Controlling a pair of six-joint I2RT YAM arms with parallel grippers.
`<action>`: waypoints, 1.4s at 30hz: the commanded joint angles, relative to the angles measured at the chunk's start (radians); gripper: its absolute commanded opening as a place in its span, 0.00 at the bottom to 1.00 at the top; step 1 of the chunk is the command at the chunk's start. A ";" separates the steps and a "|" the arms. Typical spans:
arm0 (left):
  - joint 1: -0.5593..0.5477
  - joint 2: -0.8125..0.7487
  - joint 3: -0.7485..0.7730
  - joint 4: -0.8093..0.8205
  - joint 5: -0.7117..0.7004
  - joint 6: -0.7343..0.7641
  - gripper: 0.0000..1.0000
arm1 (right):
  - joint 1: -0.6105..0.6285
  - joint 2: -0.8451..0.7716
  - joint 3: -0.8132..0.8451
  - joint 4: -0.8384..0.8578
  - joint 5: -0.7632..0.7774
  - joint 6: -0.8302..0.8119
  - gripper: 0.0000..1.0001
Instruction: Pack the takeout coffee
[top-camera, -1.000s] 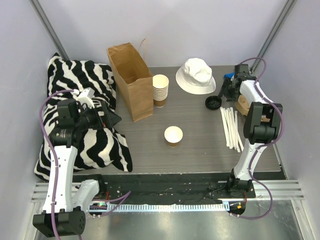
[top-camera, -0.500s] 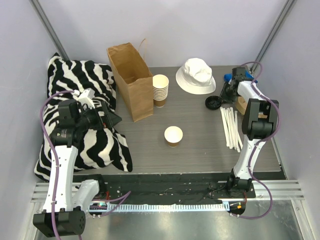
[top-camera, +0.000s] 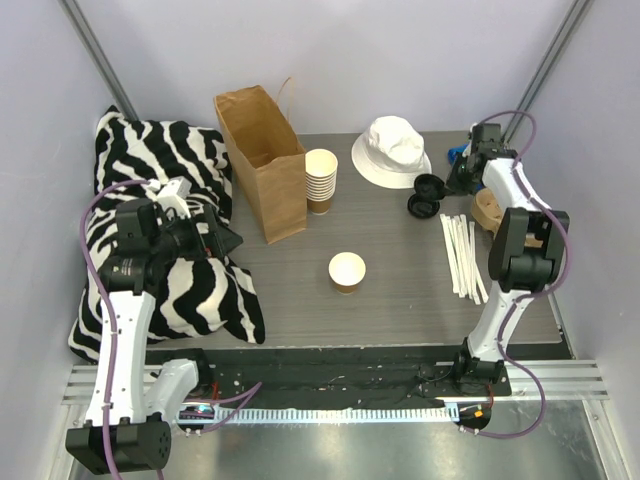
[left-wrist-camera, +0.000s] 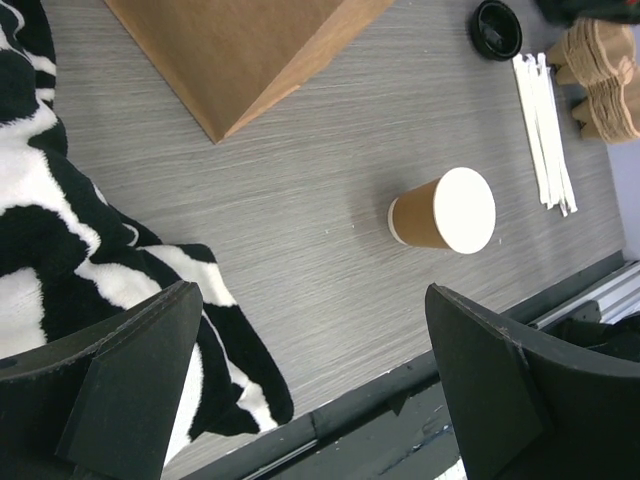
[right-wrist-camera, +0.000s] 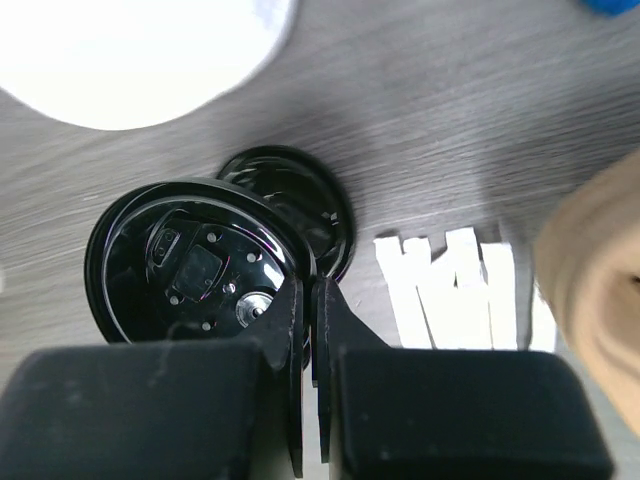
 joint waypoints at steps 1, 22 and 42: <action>0.006 -0.032 0.071 -0.017 -0.004 0.092 1.00 | -0.003 -0.170 0.045 -0.019 -0.054 -0.053 0.01; -0.378 -0.001 0.211 -0.292 0.065 0.923 0.97 | 0.220 -0.650 -0.383 -0.271 -0.709 -0.219 0.01; -1.244 0.237 0.145 0.351 -0.449 1.024 0.99 | 0.374 -0.704 -0.577 -0.275 -0.929 -0.187 0.01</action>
